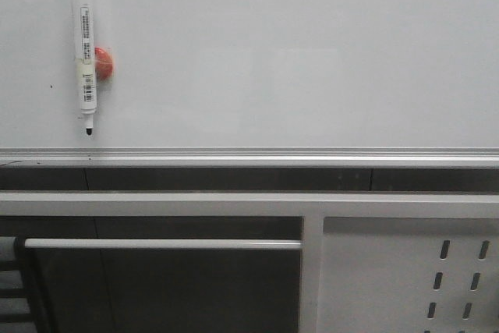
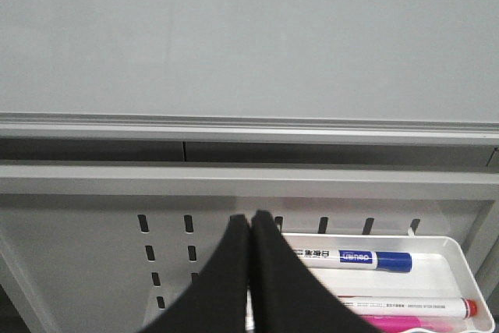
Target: Write number 1 on whiteboard
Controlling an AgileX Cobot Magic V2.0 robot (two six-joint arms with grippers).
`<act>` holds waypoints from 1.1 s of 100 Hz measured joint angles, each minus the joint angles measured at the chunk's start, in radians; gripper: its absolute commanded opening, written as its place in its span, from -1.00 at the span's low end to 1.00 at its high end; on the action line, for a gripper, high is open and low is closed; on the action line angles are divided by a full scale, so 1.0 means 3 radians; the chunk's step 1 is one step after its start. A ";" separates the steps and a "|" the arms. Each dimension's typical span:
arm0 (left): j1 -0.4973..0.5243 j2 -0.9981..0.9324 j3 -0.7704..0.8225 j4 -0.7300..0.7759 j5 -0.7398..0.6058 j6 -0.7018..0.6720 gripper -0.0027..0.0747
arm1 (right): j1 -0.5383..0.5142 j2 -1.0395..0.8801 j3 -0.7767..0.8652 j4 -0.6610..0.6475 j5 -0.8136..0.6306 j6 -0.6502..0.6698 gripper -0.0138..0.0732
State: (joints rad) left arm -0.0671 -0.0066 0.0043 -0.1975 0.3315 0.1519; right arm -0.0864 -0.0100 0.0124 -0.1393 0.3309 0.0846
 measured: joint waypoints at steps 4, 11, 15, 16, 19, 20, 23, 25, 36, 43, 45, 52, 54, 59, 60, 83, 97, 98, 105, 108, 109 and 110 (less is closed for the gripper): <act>0.0000 0.0000 0.0000 0.0000 0.0000 0.0000 -0.98 | 0.0000 0.0000 0.0000 0.0000 0.0000 0.0000 -0.85; 0.0000 0.0000 0.0000 0.0000 0.0000 0.0000 -0.98 | 0.0000 0.0000 0.0000 0.0000 0.0000 0.0000 -0.85; 0.0000 0.0000 0.0000 0.0000 0.0000 0.0000 -0.98 | 0.0000 0.0000 0.0000 0.0000 0.0000 0.0000 -0.85; 0.0000 0.0000 0.0000 0.0000 0.0000 0.0000 -0.98 | 0.0000 0.0000 0.0000 0.0000 0.0000 0.0000 -0.85; 0.0000 0.0000 0.0000 0.0000 0.0000 0.0000 -0.98 | 0.0000 0.0000 0.0000 0.0000 0.0000 0.0000 -0.85; 0.0000 0.0000 0.0000 0.0000 0.0000 0.0000 -0.98 | 0.0000 0.0000 0.0000 0.0000 0.0000 0.0000 -0.85; 0.0000 0.0000 0.0000 0.0000 0.0000 0.0000 -0.98 | 0.0000 0.0000 0.0000 0.0000 0.0000 0.0000 -0.85; 0.0000 0.0000 0.0000 0.0000 0.0000 0.0000 -0.98 | 0.0000 0.0000 0.0000 0.0000 0.0000 0.0000 -0.85; 0.0000 0.0000 0.0000 0.0000 0.0000 0.0000 -0.98 | 0.0000 0.0000 0.0000 0.0000 0.0000 0.0000 -0.85; 0.0000 0.0000 0.0000 0.0000 0.0000 0.0000 -0.98 | 0.0000 0.0000 0.0000 0.0000 0.0000 0.0000 -0.85; 0.0000 0.0000 0.0000 0.0000 0.0000 0.0000 -0.98 | 0.0000 0.0000 0.0000 0.0000 0.0000 0.0000 -0.85; 0.0000 0.0000 0.0000 0.0000 0.0000 0.0000 -0.98 | 0.0000 0.0000 0.0000 0.0000 0.0000 0.0000 -0.85; 0.0000 0.0000 0.0000 0.0000 0.0000 0.0000 -0.98 | 0.0000 0.0000 0.0000 0.0000 0.0000 0.0000 -0.85; 0.0000 0.0000 0.0000 0.0000 0.0000 0.0000 -0.98 | 0.0000 0.0000 0.0000 0.0000 0.0000 0.0000 -0.85; 0.0000 0.0000 0.0000 0.0000 0.0000 0.0000 -0.98 | 0.0000 0.0000 0.0000 0.0000 0.0000 0.0000 -0.85; 0.0000 0.0000 0.0000 0.0000 0.0000 0.0000 -0.98 | 0.0000 0.0000 0.0000 0.0000 0.0000 0.0000 -0.85; 0.0000 0.0000 0.0000 -0.0146 0.0000 0.0000 -0.98 | 0.0000 0.0000 0.0000 -0.0007 0.0000 0.0000 -0.85; 0.0000 0.0000 0.0000 -0.0177 0.0000 0.0000 -0.98 | 0.0000 0.0000 0.0000 -0.0014 0.0000 0.0000 -0.85; 0.0000 0.0000 0.0000 -0.0397 -0.0020 0.0000 -0.98 | 0.0000 0.0000 0.0000 -0.0166 -0.0050 0.0000 -0.85; 0.0000 0.0000 0.0000 -0.0569 -0.0051 0.0000 -0.98 | 0.0000 0.0000 0.0000 -0.0216 -0.0107 0.0000 -0.85; 0.0000 0.0000 0.0000 -0.0616 -0.0070 0.0000 -0.98 | 0.0000 0.0000 0.0000 -0.0233 -0.0149 0.0000 -0.85; 0.0000 0.0000 0.0000 -0.0733 -0.0080 0.0000 -0.98 | 0.0000 0.0000 0.0000 -0.0241 -0.0172 0.0000 -0.85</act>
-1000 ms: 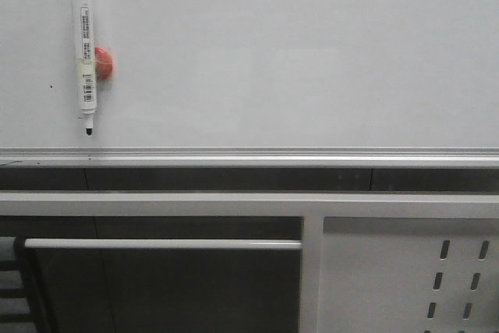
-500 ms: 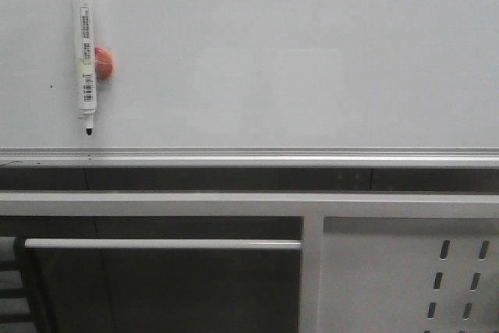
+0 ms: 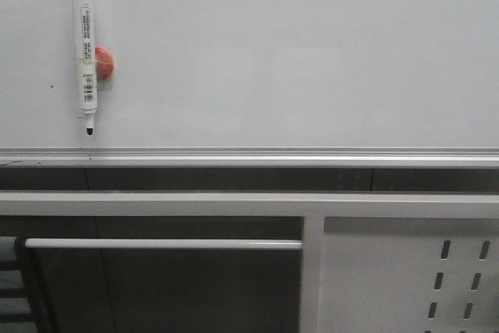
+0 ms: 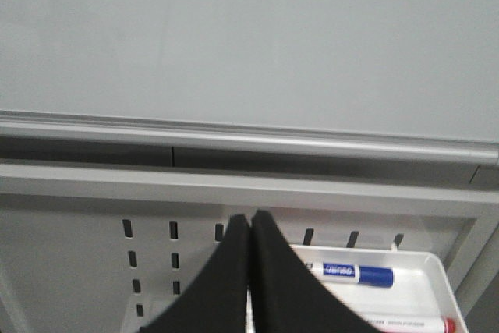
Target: Write number 1 on whiteboard
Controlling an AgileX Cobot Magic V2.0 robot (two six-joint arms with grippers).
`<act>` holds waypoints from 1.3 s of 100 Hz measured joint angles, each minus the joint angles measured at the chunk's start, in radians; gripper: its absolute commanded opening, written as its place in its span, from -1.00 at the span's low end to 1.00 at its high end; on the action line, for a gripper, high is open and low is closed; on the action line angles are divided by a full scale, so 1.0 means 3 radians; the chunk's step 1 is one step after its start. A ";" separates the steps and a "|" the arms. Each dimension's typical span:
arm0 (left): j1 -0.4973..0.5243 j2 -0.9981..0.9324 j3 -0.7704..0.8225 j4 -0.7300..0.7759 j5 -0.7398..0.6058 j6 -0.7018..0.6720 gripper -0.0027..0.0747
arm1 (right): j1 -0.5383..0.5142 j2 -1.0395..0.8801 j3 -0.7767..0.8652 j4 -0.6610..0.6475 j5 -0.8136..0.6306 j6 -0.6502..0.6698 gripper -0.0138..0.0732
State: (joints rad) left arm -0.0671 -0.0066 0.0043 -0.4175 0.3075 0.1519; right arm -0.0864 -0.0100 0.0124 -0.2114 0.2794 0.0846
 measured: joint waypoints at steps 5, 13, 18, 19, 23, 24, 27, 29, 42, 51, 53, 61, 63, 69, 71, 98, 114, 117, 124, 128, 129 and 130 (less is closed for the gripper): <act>0.0000 0.0000 0.0000 -0.0481 -0.0070 0.0000 -0.98 | 0.0000 0.0000 0.0000 -0.0037 -0.0251 0.0000 -0.85; 0.0000 0.0000 0.0000 -0.1203 -0.0164 0.0000 -0.98 | 0.0000 0.0000 0.0000 -0.0044 -0.0826 0.0000 -0.85; 0.0000 0.0000 0.0000 -0.1595 -0.0215 0.0000 -0.98 | 0.0000 0.0000 0.0000 -0.0053 -0.1159 0.0000 -0.85; 0.0000 0.0000 0.0000 -0.1635 -0.0233 0.0000 -0.98 | 0.0000 0.0000 0.0000 -0.0052 -0.1204 0.0000 -0.85; 0.0000 0.0000 0.0000 -0.1832 -0.0280 0.0000 -0.98 | 0.0000 0.0000 0.0000 -0.0059 -0.1471 0.0000 -0.85; 0.0000 0.0000 0.0000 -0.1860 -0.0302 0.0000 -0.98 | 0.0000 0.0000 0.0000 -0.0059 -0.1554 0.0000 -0.85; 0.0000 0.0000 0.0000 -0.1957 -0.0326 0.0000 -0.98 | 0.0000 0.0000 0.0000 -0.0051 -0.1712 0.0016 -0.85; 0.0000 0.0000 0.0000 -0.2018 -0.0341 0.0000 -0.98 | 0.0000 0.0000 0.0000 -0.0046 -0.1822 0.0049 -0.85; 0.0000 0.0000 0.0000 -0.2224 -0.0423 0.0000 -0.98 | 0.0000 0.0000 0.0000 0.0238 -0.2060 0.0465 -0.85; 0.0000 0.0000 0.0000 -0.2309 -0.0489 0.0000 -0.98 | 0.0000 -0.0002 0.0000 0.0760 -0.1872 0.0708 -0.85; 0.0000 0.0000 0.0000 -0.2317 -0.0497 0.0000 -0.98 | 0.0000 -0.0002 0.0000 0.0883 -0.1807 0.0731 -0.85; 0.0000 0.0000 0.0000 -0.2288 -0.0502 0.0030 -0.92 | 0.0000 -0.0002 -0.0006 0.1178 -0.1577 0.0801 -0.85; 0.0000 0.0000 0.0000 -0.2255 -0.0491 0.0061 -0.89 | 0.0000 -0.0002 -0.0020 0.1220 -0.1501 0.0816 -0.85; 0.0000 0.0000 -0.0047 -0.2084 -0.0411 0.0207 -0.72 | 0.0000 -0.0002 -0.0141 0.1284 -0.1147 0.0832 -0.85; 0.0000 0.0000 -0.0081 -0.2011 -0.0365 0.0274 -0.64 | 0.0000 -0.0002 -0.0182 0.1292 -0.1005 0.0832 -0.85; 0.0000 0.0511 -0.0872 -0.1539 0.0301 0.1209 -0.08 | 0.0311 0.0169 -0.1045 0.1292 0.0228 0.0294 -0.18; 0.0000 0.1160 -0.1276 -0.1503 0.0601 0.1703 -0.09 | 0.0564 0.0374 -0.1216 0.1292 0.0478 0.0209 0.12; -0.0010 0.1302 -0.1337 -0.1495 0.0609 0.1795 -0.09 | 0.0596 0.0400 -0.1222 0.1292 0.0500 0.0209 0.12; -0.0084 0.1552 -0.1425 -0.1488 0.0553 0.1966 -0.09 | 0.0647 0.0449 -0.1222 0.1286 0.0526 0.0201 0.11; -0.0136 0.1663 -0.1460 -0.1488 0.0496 0.2064 -0.09 | 0.0655 0.0474 -0.1222 0.1286 0.0526 0.0194 0.11; -0.0158 0.1704 -0.1474 -0.1488 0.0476 0.2081 -0.09 | 0.0657 0.0474 -0.1222 0.1286 0.0526 0.0194 0.11; -0.0168 0.1724 -0.1481 -0.1488 0.0467 0.2116 -0.09 | 0.0657 0.0481 -0.1222 0.1286 0.0526 0.0194 0.11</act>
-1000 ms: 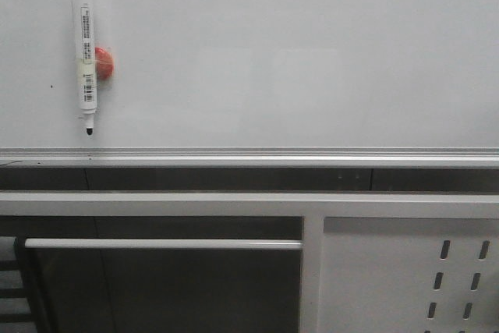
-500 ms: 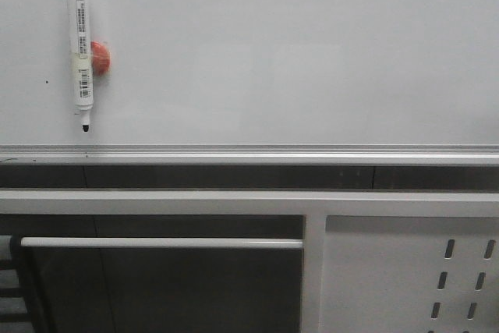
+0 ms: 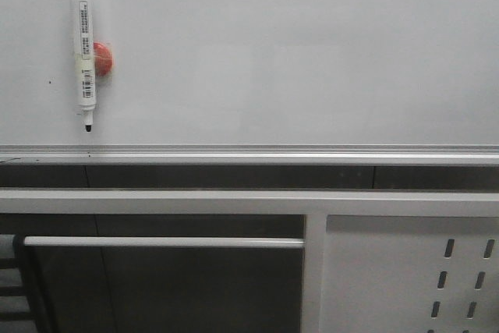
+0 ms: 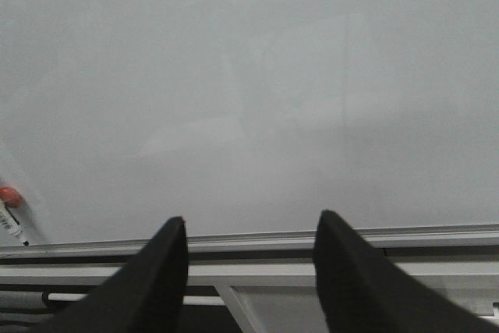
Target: Write number 1 on whiteboard
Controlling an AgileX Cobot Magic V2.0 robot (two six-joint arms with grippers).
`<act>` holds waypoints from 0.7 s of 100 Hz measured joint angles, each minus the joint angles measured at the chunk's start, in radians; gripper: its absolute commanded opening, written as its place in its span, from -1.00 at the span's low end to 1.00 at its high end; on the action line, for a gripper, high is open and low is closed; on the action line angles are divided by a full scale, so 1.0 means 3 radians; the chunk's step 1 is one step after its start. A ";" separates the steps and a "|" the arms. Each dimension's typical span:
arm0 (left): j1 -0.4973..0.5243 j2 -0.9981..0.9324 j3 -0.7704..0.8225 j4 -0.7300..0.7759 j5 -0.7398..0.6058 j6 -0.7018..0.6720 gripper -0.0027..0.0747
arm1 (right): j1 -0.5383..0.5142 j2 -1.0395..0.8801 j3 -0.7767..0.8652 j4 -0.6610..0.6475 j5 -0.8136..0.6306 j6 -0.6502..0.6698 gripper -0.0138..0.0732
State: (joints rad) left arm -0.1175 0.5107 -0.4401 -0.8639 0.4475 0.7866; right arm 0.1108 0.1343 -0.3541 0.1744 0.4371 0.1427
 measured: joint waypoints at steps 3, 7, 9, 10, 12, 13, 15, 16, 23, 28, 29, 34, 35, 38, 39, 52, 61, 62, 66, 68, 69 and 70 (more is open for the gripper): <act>-0.0044 0.0100 -0.0028 0.0000 -0.0042 0.0068 -0.09 | 0.0000 0.0006 0.0000 0.0000 0.0000 0.0000 0.11; -0.0112 0.0197 -0.0071 0.0000 -0.0096 0.0154 -0.09 | 0.0000 0.0006 0.0000 0.0000 0.0000 -0.0006 0.11; -0.0148 0.0253 -0.0094 0.0000 -0.0121 0.0178 -0.09 | 0.0000 0.0006 0.0000 0.0000 0.0000 -0.0006 0.11; -0.0160 0.0288 -0.0101 0.0000 -0.0129 0.0198 -0.09 | 0.0000 0.0011 0.0000 0.0000 0.0000 -0.0006 0.11; -0.0197 0.0323 -0.0123 0.0000 -0.0156 0.0223 -0.09 | 0.0000 0.0011 0.0000 0.0000 0.0007 -0.0006 0.11; -0.0223 0.0356 -0.0139 0.0000 -0.0172 0.0230 -0.09 | 0.0000 0.0011 0.0000 0.0000 0.0008 -0.0006 0.11; -0.0263 0.0406 -0.0161 0.0000 -0.0196 0.0247 -0.09 | 0.0000 0.0011 0.0000 0.0000 0.0008 -0.0006 0.11; -0.0276 0.0421 -0.0169 0.0000 -0.0204 0.0246 -0.09 | 0.0000 0.0011 0.0000 0.0000 0.0013 -0.0006 0.11; -0.0417 0.0561 -0.0244 0.0000 -0.0318 0.0280 -0.09 | 0.0000 0.0011 0.0000 0.0000 0.0020 -0.0006 0.12; -0.0525 0.0637 -0.0295 0.0000 -0.0415 0.0295 -0.09 | 0.0000 0.0011 0.0000 -0.0006 0.0020 -0.0006 0.12; -0.0558 0.0656 -0.0301 0.0000 -0.0431 0.0295 -0.09 | 0.0000 0.0011 0.0000 -0.0006 0.0020 -0.0006 0.11; -0.0675 0.0714 -0.0336 0.0000 -0.0561 0.0309 -0.09 | 0.0000 0.0011 0.0000 -0.0006 0.0020 -0.0006 0.12; -0.0692 0.0721 -0.0336 0.0000 -0.0579 0.0318 -0.09 | 0.0000 0.0011 0.0000 -0.0006 0.0020 -0.0006 0.12; -0.0765 0.0757 -0.0341 0.0000 -0.0651 0.0321 -0.09 | 0.0000 0.0011 0.0000 -0.0006 0.0025 -0.0006 0.12; -0.0801 0.0763 -0.0341 0.0000 -0.0683 0.0321 -0.09 | 0.0000 0.0011 0.0000 -0.0006 0.0025 -0.0006 0.12; -0.1171 0.0885 -0.0341 0.0000 -0.0973 0.0328 -0.09 | 0.0000 0.0011 0.0000 -0.0006 0.0025 -0.0006 0.12; -0.1450 0.0978 -0.0341 0.0000 -0.1173 0.0328 -0.09 | 0.0000 0.0011 0.0000 -0.0006 0.0025 -0.0006 0.11; -0.1490 0.0996 -0.0341 0.0000 -0.1209 0.0328 -0.09 | 0.0000 0.0011 0.0000 -0.0006 0.0025 -0.0006 0.11; -0.1582 0.1053 -0.0341 -0.0007 -0.1308 0.0328 -0.09 | 0.0000 0.0011 0.0000 -0.0006 0.0025 -0.0006 0.11; -0.1631 0.1072 -0.0341 -0.0019 -0.1385 0.0334 -0.09 | 0.0000 0.0011 0.0000 -0.0006 0.0025 -0.0012 0.11; -0.1662 0.1093 -0.0335 -0.0027 -0.1442 0.0333 -0.09 | 0.0000 0.0011 0.0000 -0.0006 0.0025 -0.0012 0.11; -0.1676 0.1103 -0.0334 -0.0040 -0.1472 0.0333 -0.09 | 0.0000 0.0011 0.0000 -0.0006 0.0025 -0.0012 0.11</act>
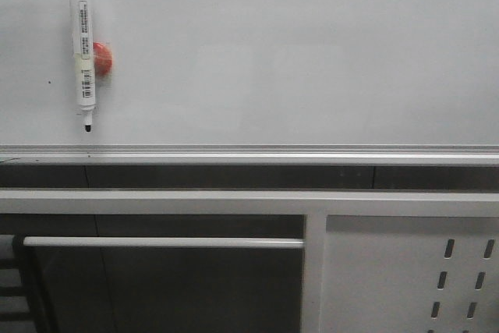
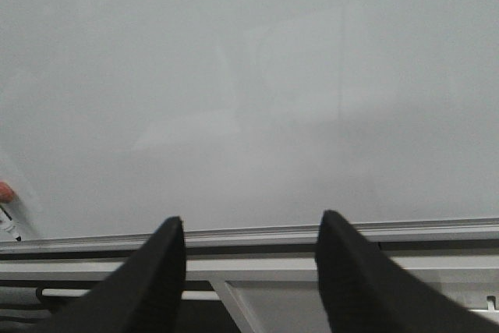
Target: Write number 1 on whiteboard
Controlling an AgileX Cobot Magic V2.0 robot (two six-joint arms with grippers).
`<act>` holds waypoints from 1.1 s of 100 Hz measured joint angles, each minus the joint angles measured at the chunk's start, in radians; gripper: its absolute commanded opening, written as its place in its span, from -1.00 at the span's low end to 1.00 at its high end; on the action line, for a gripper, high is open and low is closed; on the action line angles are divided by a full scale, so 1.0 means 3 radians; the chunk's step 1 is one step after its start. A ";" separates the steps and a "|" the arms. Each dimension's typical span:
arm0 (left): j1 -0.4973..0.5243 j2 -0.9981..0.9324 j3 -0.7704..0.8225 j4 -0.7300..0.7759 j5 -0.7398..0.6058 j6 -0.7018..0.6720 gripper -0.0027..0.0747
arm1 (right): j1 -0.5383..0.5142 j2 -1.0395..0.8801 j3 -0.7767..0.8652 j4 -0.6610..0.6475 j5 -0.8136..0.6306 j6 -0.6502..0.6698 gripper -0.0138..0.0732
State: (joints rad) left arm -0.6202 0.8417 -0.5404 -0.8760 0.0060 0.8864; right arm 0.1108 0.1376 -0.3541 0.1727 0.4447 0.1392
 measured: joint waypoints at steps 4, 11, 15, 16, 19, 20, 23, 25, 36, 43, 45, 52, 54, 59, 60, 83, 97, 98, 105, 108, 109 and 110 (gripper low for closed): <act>-0.0074 0.0061 0.0015 -0.0049 -0.0194 0.0000 -0.09 | 0.0000 0.0000 0.0000 0.0000 0.0000 0.0000 0.11; -0.0149 0.0167 0.0054 -0.0111 -0.0485 0.0000 -0.09 | 0.0000 0.0000 0.0000 -0.0006 0.0000 0.0000 0.11; -0.0174 0.0233 0.0068 -0.0139 -0.0573 0.0000 -0.08 | 0.0000 0.0000 0.0000 -0.0006 0.0008 0.0000 0.11; -0.0176 0.0245 0.0073 -0.0145 -0.0601 0.0000 -0.08 | 0.0000 0.0000 0.0000 -0.0006 0.0008 0.0000 0.12; -0.0189 0.0292 0.0076 -0.0155 -0.0637 0.0000 -0.08 | 0.0000 0.0000 0.0000 -0.0006 0.0015 0.0000 0.11; -0.0189 0.0317 0.0081 -0.0155 -0.0643 0.0000 -0.08 | 0.0000 0.0000 0.0000 -0.0006 0.0015 0.0000 0.11; -0.0195 0.0367 0.0081 -0.0164 -0.0659 0.0000 -0.08 | 0.0000 0.0000 0.0000 -0.0006 0.0015 0.0000 0.11; -0.0195 0.0404 0.0081 -0.0168 -0.0665 0.0000 -0.08 | 0.0000 0.0000 0.0000 -0.0006 0.0021 0.0000 0.11; -0.0208 0.0600 0.0081 -0.0238 -0.0712 0.0000 -0.08 | 0.0000 0.0000 0.0000 -0.0006 0.0027 0.0000 0.11; -0.0208 0.0706 0.0081 -0.0310 -0.0775 0.0000 -0.08 | 0.0000 0.0000 0.0000 -0.0006 0.0034 0.0000 0.11; -0.0208 0.0736 0.0081 -0.0326 -0.0787 0.0000 -0.08 | 0.0000 0.0000 0.0000 -0.0006 0.0034 0.0000 0.11; -0.0208 0.0827 0.0081 -0.0379 -0.0816 0.0000 -0.08 | 0.0000 0.0000 0.0000 -0.0006 0.0034 0.0000 0.11; -0.0208 0.0844 0.0081 -0.0393 -0.0824 0.0000 -0.08 | 0.0000 0.0000 0.0000 -0.0006 0.0034 0.0000 0.11; -0.0208 0.0907 0.0081 -0.0406 -0.0824 0.0000 -0.08 | 0.0000 0.0000 0.0000 -0.0006 0.0034 0.0000 0.11; -0.0208 0.0914 0.0081 -0.0406 -0.0824 0.0000 -0.08 | 0.0000 0.0000 0.0000 -0.0006 0.0034 0.0000 0.11; -0.0208 0.0981 0.0081 -0.0418 -0.0836 0.0000 -0.08 | 0.0000 0.0000 0.0000 -0.0006 0.0034 0.0000 0.11; -0.0214 0.0974 0.0081 -0.0426 -0.0861 0.0000 -0.08 | 0.0000 0.0000 0.0000 -0.0006 0.0034 0.0000 0.11; -0.0220 0.0968 0.0081 -0.0426 -0.0861 0.0000 -0.08 | 0.0000 0.0000 0.0000 -0.0006 0.0034 0.0000 0.11; -0.0234 0.0967 0.0081 -0.0426 -0.0874 0.0000 -0.08 | 0.0000 0.0000 0.0000 -0.0006 0.0034 0.0000 0.11; -0.0233 0.0967 0.0081 -0.0426 -0.0874 0.0000 -0.08 | 0.0000 0.0000 0.0000 -0.0006 0.0034 0.0000 0.11; -0.0240 0.0967 0.0081 -0.0426 -0.0874 0.0000 -0.08 | 0.0000 0.0000 0.0000 -0.0006 0.0034 0.0000 0.11; -0.0240 0.0967 0.0081 -0.0426 -0.0874 0.0000 -0.08 | 0.0000 0.0000 0.0000 -0.0006 0.0034 0.0000 0.11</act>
State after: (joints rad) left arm -0.6922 1.1319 -0.5161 -1.0037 -0.2563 0.8864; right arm 0.1108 0.1376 -0.3541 0.1709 0.4548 0.1392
